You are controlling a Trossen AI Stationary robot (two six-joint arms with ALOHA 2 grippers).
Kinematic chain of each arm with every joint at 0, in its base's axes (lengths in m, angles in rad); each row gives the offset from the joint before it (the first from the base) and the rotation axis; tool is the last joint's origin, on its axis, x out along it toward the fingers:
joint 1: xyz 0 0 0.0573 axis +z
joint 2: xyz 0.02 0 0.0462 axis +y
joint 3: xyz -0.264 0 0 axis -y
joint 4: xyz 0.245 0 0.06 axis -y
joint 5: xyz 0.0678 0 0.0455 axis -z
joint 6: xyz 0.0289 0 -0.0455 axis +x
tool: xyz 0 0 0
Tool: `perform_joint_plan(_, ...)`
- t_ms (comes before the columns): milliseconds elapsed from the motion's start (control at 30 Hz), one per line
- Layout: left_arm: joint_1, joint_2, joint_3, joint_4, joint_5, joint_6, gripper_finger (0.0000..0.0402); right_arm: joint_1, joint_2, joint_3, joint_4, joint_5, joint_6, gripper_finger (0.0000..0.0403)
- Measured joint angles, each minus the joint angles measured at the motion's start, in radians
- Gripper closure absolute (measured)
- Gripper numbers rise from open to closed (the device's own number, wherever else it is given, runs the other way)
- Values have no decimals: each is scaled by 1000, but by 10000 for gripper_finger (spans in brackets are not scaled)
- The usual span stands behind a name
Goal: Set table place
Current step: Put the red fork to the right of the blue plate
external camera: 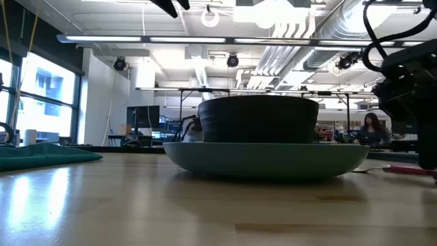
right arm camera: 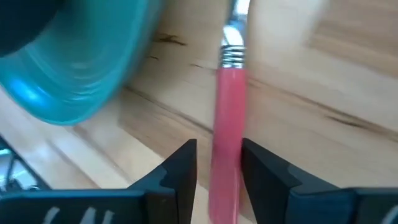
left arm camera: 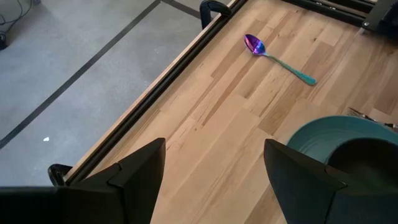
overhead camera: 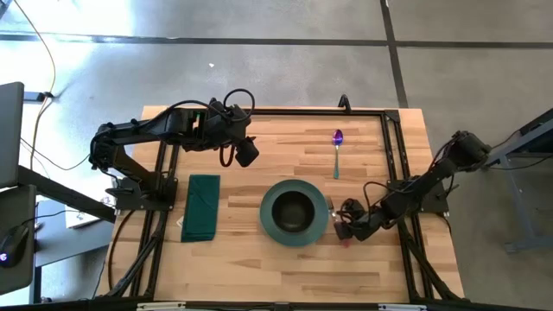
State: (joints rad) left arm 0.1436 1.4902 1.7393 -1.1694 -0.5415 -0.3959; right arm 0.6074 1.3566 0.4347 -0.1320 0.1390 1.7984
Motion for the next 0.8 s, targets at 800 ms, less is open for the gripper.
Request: perform_joint_plan(800,0,0,0,2,0,3,142,-164,-203,1,-199,120,-124,391)
